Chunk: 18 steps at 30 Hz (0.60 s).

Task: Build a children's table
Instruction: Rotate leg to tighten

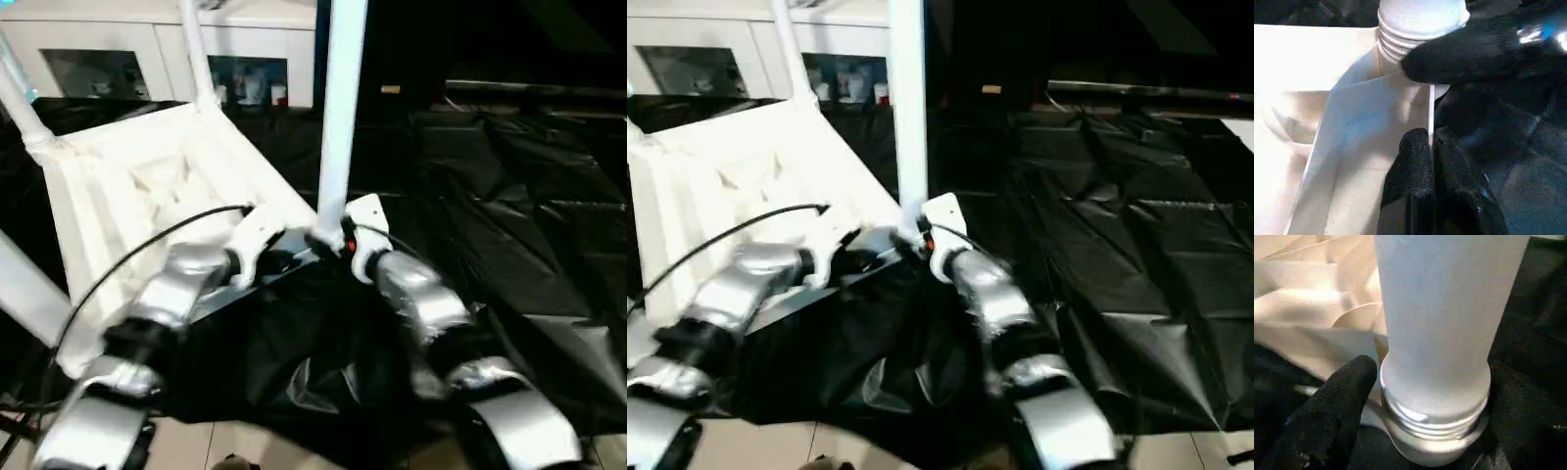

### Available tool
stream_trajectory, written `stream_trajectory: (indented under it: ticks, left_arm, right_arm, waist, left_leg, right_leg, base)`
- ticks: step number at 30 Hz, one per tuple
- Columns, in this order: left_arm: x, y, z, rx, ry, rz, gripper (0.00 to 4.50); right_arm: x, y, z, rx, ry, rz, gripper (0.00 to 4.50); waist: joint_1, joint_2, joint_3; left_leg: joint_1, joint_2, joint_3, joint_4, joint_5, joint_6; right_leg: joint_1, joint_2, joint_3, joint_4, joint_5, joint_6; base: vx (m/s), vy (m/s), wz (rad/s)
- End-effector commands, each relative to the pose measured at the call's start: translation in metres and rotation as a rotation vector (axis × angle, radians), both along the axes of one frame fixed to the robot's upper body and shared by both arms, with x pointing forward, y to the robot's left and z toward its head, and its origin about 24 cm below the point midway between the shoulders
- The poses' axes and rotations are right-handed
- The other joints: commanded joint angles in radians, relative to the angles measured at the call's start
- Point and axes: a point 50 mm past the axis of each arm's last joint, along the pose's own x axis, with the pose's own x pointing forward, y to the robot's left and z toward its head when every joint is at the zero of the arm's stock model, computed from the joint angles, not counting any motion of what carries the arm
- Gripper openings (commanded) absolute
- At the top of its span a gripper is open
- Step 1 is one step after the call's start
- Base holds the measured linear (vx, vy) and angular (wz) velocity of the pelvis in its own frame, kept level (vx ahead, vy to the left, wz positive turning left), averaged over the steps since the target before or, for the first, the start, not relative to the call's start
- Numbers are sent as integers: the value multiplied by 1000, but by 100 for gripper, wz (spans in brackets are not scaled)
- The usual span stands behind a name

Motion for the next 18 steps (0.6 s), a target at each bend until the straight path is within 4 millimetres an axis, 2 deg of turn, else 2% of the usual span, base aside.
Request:
stream_trajectory:
  ticks: [1, 4, 5, 9, 12, 16, 17, 18]
  left_arm:
    - [-3, -11, 12, -59, -59, -102, 0]
    - [-8, -7, 11, -54, -45, -152, 0]
    - [-14, -2, 11, -45, -44, -222, 0]
    - [-24, 8, 9, -33, 16, -318, 0]
    - [-30, 11, 8, -32, 46, -368, 0]
    - [-37, 13, 9, -54, 75, -430, 0]
    - [-38, 12, 9, -55, 80, -441, 0]
    - [-39, 13, 10, -56, 83, -449, 0]
  right_arm:
    - [-13, 18, -2, -14, 7, 213, 371]
    - [-15, 9, 0, -36, -2, 289, 371]
    - [-18, -2, 2, -49, 2, 360, 371]
    - [-22, -21, 6, -85, 3, 472, 371]
    - [-23, -27, 9, -85, 14, 509, 371]
    - [-26, -32, 11, -87, 25, 555, 371]
    - [-27, -32, 11, -90, 27, 566, 371]
    - [-28, -33, 11, -94, 31, 577, 355]
  waist:
    - [7, 2, -71]
    - [6, 4, -69]
    - [6, 4, -70]
    - [17, 7, -71]
    - [28, 4, -69]
    - [35, 7, -67]
    - [36, 4, -68]
    - [38, 5, -68]
  left_leg:
    - [13, 19, -12, -63, -224, 11]
    - [14, 20, -12, -64, -230, 14]
    - [15, 21, -11, -63, -231, 14]
    - [17, 24, -8, -61, -227, 24]
    - [20, 25, -6, -61, -244, 20]
    - [22, 27, -8, -65, -266, 3]
    - [22, 27, -9, -66, -268, 0]
    - [22, 27, -9, -65, -264, 0]
  right_leg:
    - [52, -53, 33, -60, -111, -230]
    - [50, -53, 32, -61, -121, -235]
    - [50, -52, 32, -60, -119, -238]
    - [48, -49, 30, -55, -94, -252]
    - [44, -52, 33, -59, -134, -251]
    - [40, -51, 33, -60, -166, -241]
    - [41, -51, 33, -60, -166, -240]
    - [41, -51, 33, -59, -161, -241]
  base:
    - [0, 0, 0]
    - [0, 0, 0]
    - [0, 0, 0]
    - [0, 0, 0]
    - [0, 0, 0]
    - [0, 0, 0]
    - [0, 0, 0]
    - [0, 0, 0]
